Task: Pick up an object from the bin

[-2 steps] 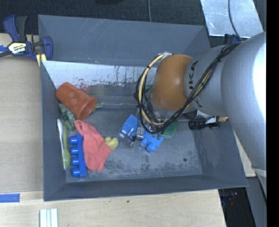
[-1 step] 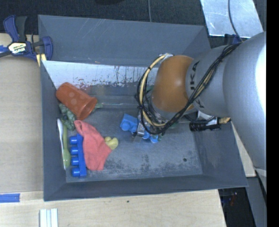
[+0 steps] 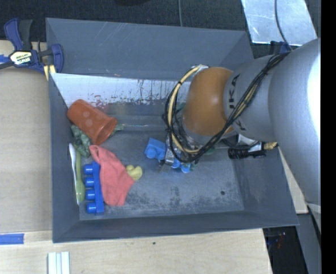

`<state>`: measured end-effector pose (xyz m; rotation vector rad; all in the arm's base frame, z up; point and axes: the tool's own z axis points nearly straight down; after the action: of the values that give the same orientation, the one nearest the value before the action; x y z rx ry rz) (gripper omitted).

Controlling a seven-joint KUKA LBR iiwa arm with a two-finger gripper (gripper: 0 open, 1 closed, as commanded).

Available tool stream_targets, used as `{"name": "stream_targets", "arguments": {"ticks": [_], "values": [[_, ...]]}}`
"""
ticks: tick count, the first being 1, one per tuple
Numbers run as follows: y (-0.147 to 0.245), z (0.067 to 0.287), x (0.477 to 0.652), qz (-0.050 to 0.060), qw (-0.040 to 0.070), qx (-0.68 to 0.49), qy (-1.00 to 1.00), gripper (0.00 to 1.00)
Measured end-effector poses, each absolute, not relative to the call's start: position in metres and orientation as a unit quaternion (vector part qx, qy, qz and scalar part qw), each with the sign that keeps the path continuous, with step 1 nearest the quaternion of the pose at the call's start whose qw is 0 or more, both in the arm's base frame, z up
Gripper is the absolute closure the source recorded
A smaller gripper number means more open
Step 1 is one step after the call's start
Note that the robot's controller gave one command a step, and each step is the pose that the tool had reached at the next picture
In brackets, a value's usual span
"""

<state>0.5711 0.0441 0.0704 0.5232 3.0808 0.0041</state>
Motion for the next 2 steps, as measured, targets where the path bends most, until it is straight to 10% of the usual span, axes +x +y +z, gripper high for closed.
{"name": "stream_targets", "arguments": {"ticks": [2], "values": [[0.043,0.110,0.570,0.001,0.008,0.167,0.986,1.00]]}}
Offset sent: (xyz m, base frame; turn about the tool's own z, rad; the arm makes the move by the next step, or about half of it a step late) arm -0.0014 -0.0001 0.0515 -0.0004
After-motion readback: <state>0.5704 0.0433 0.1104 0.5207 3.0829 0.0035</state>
